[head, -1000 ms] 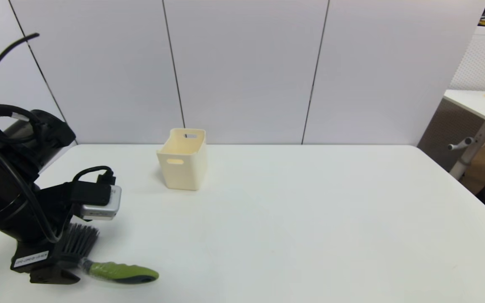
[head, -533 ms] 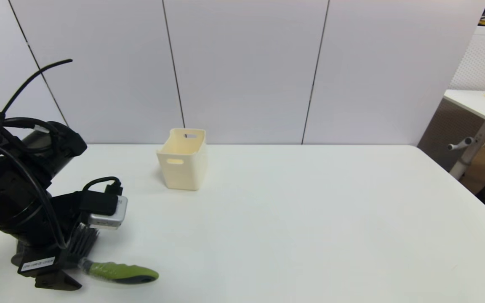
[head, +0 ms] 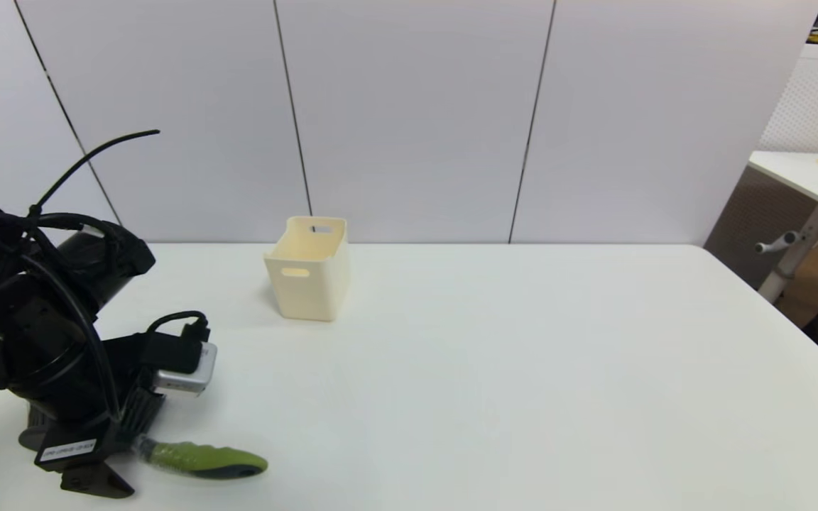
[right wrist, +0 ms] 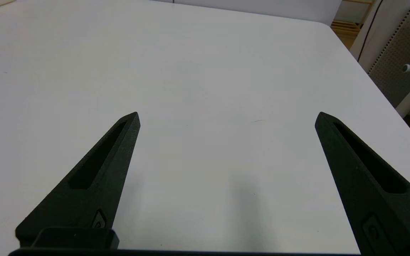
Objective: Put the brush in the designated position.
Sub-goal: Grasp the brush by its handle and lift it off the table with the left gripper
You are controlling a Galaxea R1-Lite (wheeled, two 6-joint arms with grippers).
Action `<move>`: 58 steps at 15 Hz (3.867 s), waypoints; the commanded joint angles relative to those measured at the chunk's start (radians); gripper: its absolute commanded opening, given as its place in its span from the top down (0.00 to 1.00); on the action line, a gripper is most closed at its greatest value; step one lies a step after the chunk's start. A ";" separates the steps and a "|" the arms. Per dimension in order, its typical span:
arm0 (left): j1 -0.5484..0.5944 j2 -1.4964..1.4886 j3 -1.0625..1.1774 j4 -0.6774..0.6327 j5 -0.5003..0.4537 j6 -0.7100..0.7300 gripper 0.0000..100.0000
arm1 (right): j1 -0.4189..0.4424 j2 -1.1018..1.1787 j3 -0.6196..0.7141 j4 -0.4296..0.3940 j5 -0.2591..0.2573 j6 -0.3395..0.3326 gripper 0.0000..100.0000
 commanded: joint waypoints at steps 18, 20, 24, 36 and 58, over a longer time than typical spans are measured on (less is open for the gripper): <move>0.029 0.010 0.134 -0.180 -0.003 0.007 0.00 | 0.000 0.001 0.002 0.000 0.001 -0.001 0.00; 0.031 0.010 0.134 -0.180 -0.003 0.007 0.00 | 0.000 -0.002 0.002 0.000 0.001 -0.001 0.00; 0.031 0.012 0.133 -0.180 -0.007 0.005 0.00 | 0.000 0.001 0.002 0.000 -0.001 -0.001 0.00; 0.032 0.024 0.126 -0.166 -0.042 -0.007 0.00 | 0.000 0.001 0.002 0.000 0.001 -0.001 0.00; 0.051 0.038 0.123 -0.151 -0.103 -0.002 1.00 | 0.000 0.001 0.002 0.000 0.001 -0.001 0.00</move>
